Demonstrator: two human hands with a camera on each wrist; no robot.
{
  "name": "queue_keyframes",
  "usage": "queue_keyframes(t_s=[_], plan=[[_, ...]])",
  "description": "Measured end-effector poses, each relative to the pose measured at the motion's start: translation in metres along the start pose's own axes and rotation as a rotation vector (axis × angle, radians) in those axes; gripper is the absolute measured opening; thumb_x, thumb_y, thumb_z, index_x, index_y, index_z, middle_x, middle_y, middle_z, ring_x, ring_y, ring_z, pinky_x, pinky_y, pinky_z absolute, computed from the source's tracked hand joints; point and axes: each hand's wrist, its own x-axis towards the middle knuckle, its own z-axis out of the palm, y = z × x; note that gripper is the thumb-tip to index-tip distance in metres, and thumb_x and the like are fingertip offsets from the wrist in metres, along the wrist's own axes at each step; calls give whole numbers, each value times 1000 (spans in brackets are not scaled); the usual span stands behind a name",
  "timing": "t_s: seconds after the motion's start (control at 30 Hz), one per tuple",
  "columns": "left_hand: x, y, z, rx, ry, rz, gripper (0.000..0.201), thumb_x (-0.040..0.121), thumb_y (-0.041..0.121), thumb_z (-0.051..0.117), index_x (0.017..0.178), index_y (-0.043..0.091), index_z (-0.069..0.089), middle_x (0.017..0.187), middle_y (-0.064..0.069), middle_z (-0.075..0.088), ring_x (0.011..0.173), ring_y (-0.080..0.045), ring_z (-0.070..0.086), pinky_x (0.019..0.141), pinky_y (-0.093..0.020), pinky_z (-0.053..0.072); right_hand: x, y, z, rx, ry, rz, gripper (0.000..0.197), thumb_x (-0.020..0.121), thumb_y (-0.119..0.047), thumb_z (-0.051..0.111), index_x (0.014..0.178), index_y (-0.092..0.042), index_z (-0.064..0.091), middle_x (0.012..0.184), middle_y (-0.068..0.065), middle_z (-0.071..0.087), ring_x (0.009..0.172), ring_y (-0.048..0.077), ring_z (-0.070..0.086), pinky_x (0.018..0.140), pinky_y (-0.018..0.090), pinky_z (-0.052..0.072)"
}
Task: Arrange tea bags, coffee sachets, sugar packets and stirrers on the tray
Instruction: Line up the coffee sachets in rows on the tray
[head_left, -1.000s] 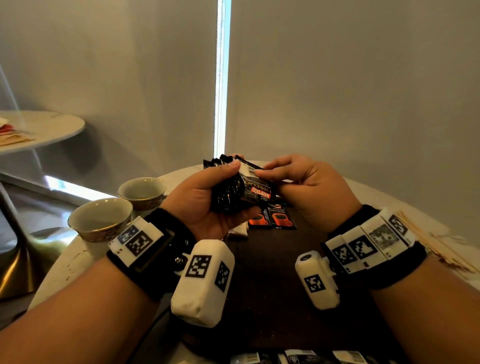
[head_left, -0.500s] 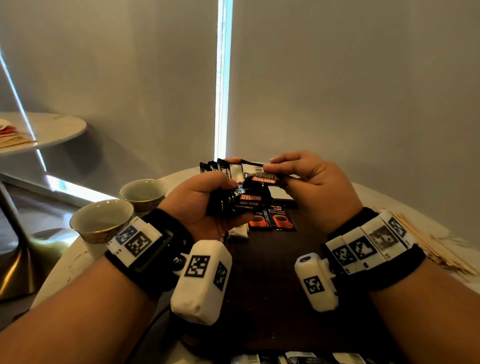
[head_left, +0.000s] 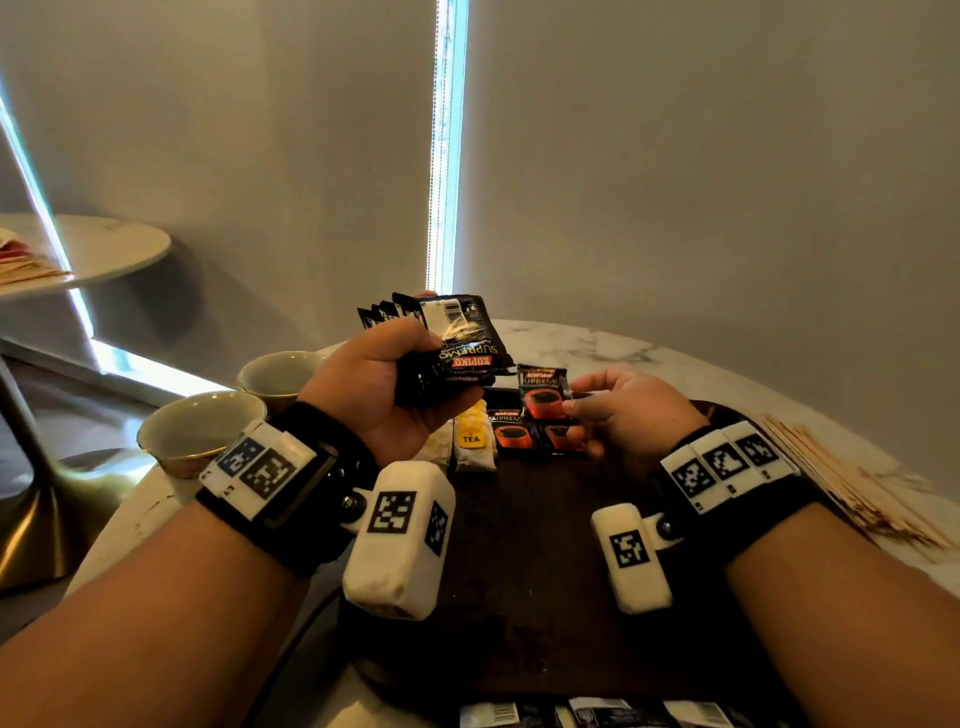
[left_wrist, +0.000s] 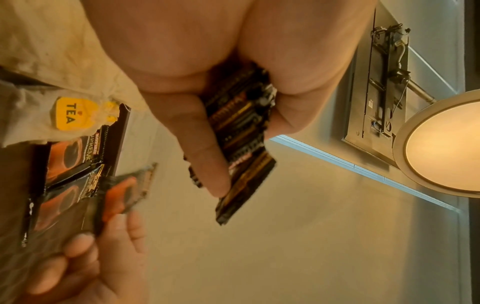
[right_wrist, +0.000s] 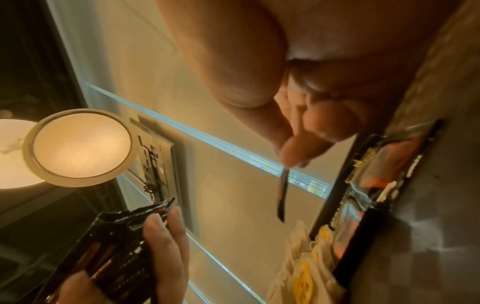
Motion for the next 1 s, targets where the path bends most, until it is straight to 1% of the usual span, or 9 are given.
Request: queue_keyframes(t_s=[0.13, 0.23, 0.4, 0.5, 0.6, 0.73, 0.8, 0.9, 1.0], plan=[[-1, -1, 2, -5, -3, 0, 29, 94, 8, 46, 120, -1, 56, 76, -15, 71, 63, -23, 73, 49, -28, 58, 1, 3, 2, -55, -88, 121, 24, 88, 7, 65, 107, -5, 59, 93, 19, 71, 59, 17, 69, 46, 26, 51], [-2, -1, 1, -3, 0, -8, 37, 92, 8, 49, 127, -3, 53, 81, -17, 70, 65, -24, 73, 50, -28, 58, 0, 1, 3, -87, -135, 173, 28, 87, 6, 67, 111, -6, 62, 99, 20, 72, 65, 18, 70, 52, 26, 54], [-3, -1, 1, 0, 13, -16, 37, 93, 9, 49, 127, -3, 52, 84, -18, 68, 64, -24, 73, 50, -28, 58, -3, 0, 6, -112, -162, 200, 28, 87, 7, 67, 112, -6, 63, 100, 19, 71, 68, 19, 72, 55, 26, 57], [-3, -1, 1, 5, 23, -19, 45, 90, 8, 51, 134, -1, 51, 89, -18, 67, 65, -25, 74, 50, -29, 58, -3, -2, 6, -100, -166, 209, 27, 87, 6, 67, 111, -6, 65, 100, 19, 71, 72, 20, 74, 57, 27, 58], [-3, -1, 2, 19, 27, -19, 54, 84, 7, 54, 137, -1, 50, 89, -18, 68, 65, -25, 74, 50, -28, 58, -4, -3, 6, -107, -162, 202, 25, 87, 6, 67, 110, -5, 66, 98, 18, 73, 74, 22, 75, 59, 28, 59], [-4, -1, 2, 10, 26, -12, 48, 92, 8, 49, 140, 2, 50, 95, -19, 66, 66, -25, 74, 50, -28, 58, -3, -4, 8, -118, -142, 196, 22, 87, 6, 67, 108, -2, 67, 99, 20, 73, 75, 23, 74, 59, 29, 59], [-4, -1, 2, 12, 26, -12, 49, 92, 8, 49, 141, 4, 50, 97, -19, 66, 67, -25, 74, 51, -29, 58, -3, -4, 8, -127, -148, 198, 20, 88, 6, 66, 107, -1, 69, 99, 20, 73, 75, 22, 74, 58, 28, 59], [-5, -2, 3, 17, 29, -24, 47, 92, 9, 50, 138, 0, 49, 95, -19, 66, 65, -25, 74, 50, -28, 58, -3, -5, 7, -157, -166, 198, 17, 88, 7, 65, 103, 0, 71, 100, 19, 72, 76, 21, 74, 60, 28, 60], [-6, -2, 2, 20, 25, -32, 47, 92, 9, 51, 138, 0, 49, 98, -20, 66, 67, -25, 74, 51, -28, 58, -4, -6, 8, -193, -187, 193, 17, 88, 8, 64, 101, 0, 72, 101, 18, 72, 78, 20, 73, 62, 27, 60]])
